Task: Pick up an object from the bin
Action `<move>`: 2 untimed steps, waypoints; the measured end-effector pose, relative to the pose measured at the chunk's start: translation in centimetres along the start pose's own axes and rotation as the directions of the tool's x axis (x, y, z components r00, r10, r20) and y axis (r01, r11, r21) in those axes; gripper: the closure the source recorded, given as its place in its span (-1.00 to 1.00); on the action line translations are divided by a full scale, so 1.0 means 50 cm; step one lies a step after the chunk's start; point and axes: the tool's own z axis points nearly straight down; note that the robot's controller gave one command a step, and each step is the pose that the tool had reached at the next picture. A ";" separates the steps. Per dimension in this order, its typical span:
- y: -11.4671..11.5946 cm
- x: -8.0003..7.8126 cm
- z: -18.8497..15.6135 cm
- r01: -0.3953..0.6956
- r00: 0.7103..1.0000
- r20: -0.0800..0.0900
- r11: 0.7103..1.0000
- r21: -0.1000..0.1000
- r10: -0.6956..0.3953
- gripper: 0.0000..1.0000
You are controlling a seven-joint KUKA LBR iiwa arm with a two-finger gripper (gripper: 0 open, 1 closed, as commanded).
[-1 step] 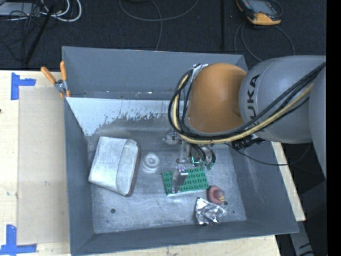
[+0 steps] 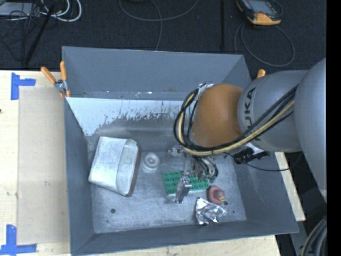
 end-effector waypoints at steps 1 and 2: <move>0.003 -0.004 -0.008 0.000 1.000 0.006 1.000 -0.002 0.000 1.00; 0.003 -0.004 -0.008 -0.001 1.000 0.006 1.000 -0.002 0.001 -1.00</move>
Offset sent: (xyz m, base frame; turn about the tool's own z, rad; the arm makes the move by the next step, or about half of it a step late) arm 0.0000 0.0000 0.0000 0.0000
